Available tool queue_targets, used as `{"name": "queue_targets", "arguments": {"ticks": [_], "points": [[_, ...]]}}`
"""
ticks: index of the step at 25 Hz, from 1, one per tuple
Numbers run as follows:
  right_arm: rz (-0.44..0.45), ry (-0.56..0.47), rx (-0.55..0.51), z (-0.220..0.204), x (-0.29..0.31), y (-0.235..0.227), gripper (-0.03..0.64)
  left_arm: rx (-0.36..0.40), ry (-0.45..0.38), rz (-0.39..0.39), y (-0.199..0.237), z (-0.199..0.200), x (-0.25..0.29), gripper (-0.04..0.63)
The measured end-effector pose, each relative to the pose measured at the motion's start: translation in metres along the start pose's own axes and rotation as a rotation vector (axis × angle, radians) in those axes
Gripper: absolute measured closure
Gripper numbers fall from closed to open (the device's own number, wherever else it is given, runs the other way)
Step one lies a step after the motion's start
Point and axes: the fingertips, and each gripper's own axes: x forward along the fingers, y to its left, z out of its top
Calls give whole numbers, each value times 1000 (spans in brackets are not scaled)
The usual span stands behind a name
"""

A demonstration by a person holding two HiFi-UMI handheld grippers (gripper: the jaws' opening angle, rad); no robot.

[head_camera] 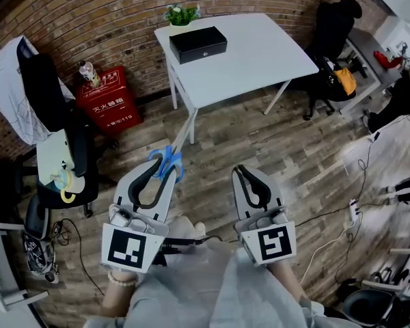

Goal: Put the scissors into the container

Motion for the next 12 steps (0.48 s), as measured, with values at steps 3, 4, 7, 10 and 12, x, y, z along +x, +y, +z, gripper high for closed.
{"name": "queue_targets", "arguments": {"ticks": [3, 4, 7, 10, 12], "points": [[13, 17, -18, -3, -2, 0, 560, -2, 0, 5, -3, -2, 0, 496], [14, 14, -16, -2, -2, 0, 560, -5, 1, 7, -3, -2, 0, 497], [14, 16, -14, -4, -1, -1, 561, -7, 6, 8, -3, -3, 0, 497], [8, 17, -10, -7, -3, 0, 560, 0, 4, 8, -2, -4, 1, 497], [4, 30, -8, -11, -4, -3, 560, 7, 0, 6, -2, -4, 3, 497]]}}
